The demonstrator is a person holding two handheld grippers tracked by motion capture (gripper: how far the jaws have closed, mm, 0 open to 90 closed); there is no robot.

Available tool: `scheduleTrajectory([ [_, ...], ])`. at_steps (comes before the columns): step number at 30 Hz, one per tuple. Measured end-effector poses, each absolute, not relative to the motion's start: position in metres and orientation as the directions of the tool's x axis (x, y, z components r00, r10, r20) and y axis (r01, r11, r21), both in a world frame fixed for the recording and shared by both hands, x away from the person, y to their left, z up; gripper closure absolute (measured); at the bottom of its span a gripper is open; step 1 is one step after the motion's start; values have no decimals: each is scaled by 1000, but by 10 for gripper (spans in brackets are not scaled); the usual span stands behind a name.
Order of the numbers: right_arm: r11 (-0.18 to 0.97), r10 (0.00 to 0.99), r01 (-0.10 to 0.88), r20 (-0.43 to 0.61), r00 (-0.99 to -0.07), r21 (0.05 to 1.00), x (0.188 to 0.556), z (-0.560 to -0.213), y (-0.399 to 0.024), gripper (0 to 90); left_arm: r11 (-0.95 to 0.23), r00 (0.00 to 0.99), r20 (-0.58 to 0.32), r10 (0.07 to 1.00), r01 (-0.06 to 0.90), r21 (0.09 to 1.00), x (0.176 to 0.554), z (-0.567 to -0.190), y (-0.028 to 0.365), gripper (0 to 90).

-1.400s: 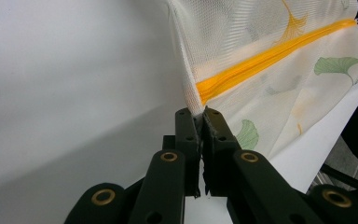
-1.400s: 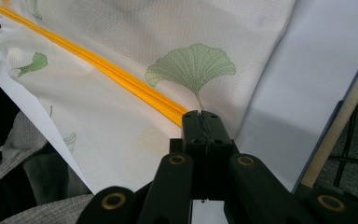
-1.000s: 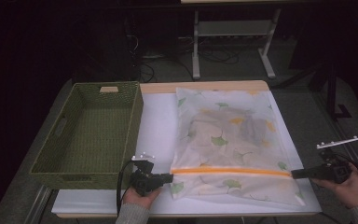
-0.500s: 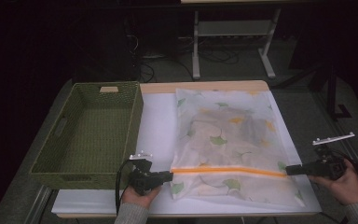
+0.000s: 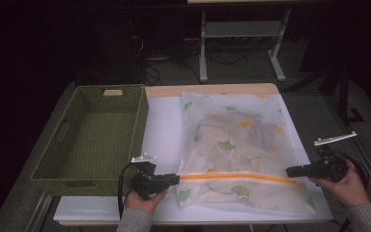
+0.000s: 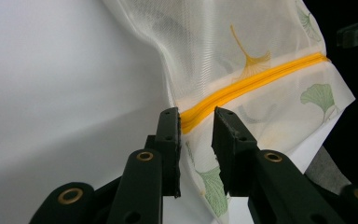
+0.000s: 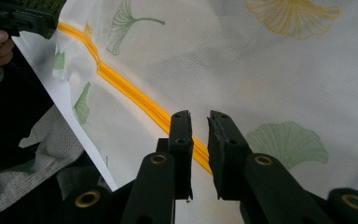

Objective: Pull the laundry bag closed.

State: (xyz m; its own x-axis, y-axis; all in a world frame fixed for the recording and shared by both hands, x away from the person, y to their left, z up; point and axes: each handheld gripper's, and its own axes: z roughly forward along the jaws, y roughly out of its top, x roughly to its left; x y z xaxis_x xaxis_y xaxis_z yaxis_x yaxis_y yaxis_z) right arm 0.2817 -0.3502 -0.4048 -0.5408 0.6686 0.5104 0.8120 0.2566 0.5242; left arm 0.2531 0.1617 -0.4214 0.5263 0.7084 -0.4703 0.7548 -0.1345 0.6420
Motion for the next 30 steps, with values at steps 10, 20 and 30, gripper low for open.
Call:
scheduleTrajectory([
  [10, 255, 654, 803, 516, -553, 538, 285, -404, -339, 742, -118, 533, -485, 693, 748, 653, 253, -419, 160, 663],
  [20, 272, 633, 789, 515, -578, 551, 290, -400, -322, 715, -116, 539, -495, 681, 748, 654, 253, -419, 159, 619],
  [30, 292, 612, 769, 507, -607, 569, 294, -391, -304, 678, -113, 546, -500, 672, 743, 659, 251, -419, 160, 578],
])
